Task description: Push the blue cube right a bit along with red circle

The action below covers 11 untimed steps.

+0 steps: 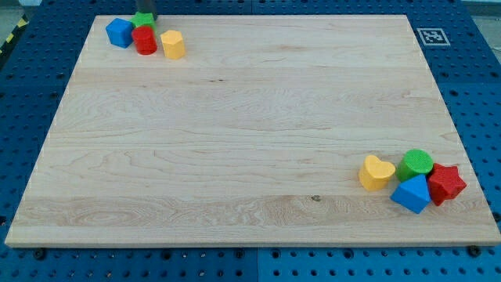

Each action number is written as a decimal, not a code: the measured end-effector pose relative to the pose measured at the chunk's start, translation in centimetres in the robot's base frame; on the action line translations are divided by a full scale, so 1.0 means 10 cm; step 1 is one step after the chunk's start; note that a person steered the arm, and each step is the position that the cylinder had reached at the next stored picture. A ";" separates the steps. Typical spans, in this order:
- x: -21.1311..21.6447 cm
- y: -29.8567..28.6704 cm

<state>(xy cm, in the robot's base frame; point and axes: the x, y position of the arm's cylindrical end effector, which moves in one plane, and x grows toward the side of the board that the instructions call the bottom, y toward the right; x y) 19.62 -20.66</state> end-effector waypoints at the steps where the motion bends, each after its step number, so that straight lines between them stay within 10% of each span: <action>1: 0.00 -0.06; 11: 0.69 -0.46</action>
